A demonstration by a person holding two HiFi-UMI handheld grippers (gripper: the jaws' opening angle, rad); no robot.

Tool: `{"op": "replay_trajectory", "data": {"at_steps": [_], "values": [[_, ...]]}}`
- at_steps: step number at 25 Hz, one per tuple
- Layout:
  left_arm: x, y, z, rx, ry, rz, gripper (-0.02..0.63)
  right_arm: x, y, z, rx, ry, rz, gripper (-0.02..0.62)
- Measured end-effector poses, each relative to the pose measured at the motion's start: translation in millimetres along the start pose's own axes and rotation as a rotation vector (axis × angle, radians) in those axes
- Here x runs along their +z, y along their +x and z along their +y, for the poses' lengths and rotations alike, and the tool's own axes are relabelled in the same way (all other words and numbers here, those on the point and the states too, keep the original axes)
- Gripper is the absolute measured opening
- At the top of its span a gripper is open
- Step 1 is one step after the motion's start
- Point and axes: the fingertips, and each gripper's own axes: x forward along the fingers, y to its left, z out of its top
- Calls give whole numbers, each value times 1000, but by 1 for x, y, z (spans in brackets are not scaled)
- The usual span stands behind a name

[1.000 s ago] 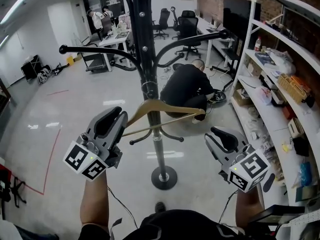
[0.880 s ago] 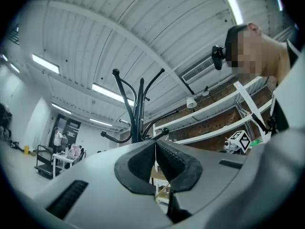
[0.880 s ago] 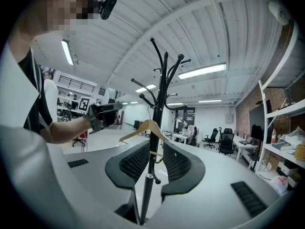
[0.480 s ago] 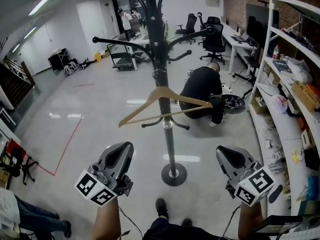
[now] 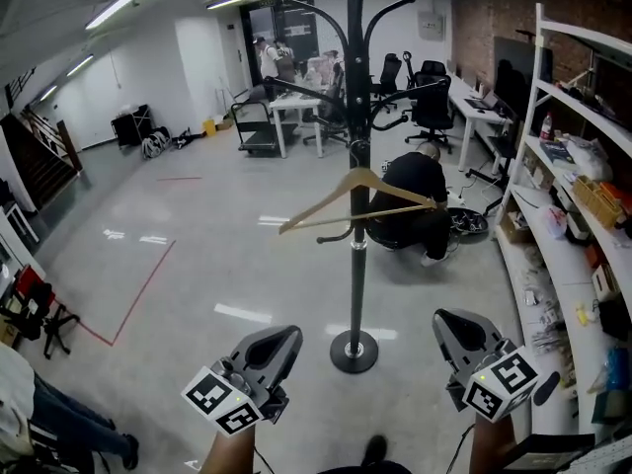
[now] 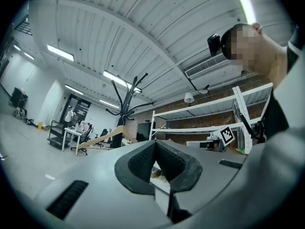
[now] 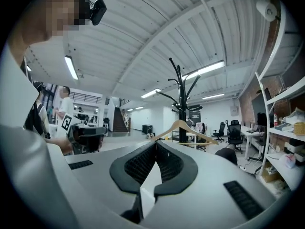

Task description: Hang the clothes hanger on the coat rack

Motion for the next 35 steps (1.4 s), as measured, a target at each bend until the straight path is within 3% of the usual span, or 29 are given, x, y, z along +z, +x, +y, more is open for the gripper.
{"op": "replay_trajectory", "data": {"at_steps": [7,15,22,30,35], "values": [[-26,-98,-21,-23,-52,40,2,-33,-28,101,-31,32,51,9],[-24,-156,-83,-72,-72,39,2,-28,-100,163,-70,16,62,9],[-20,-194,-173,-50,-42,45,2,-22,-191,201,-45,-12,25,9],[-44,-239,-295,-18,-60,98,2,-51,-316,226,-40,40,61,9],[-35,-271,-360,-25,-36,123,2,-34,-367,254,1,23,29,9]]}}
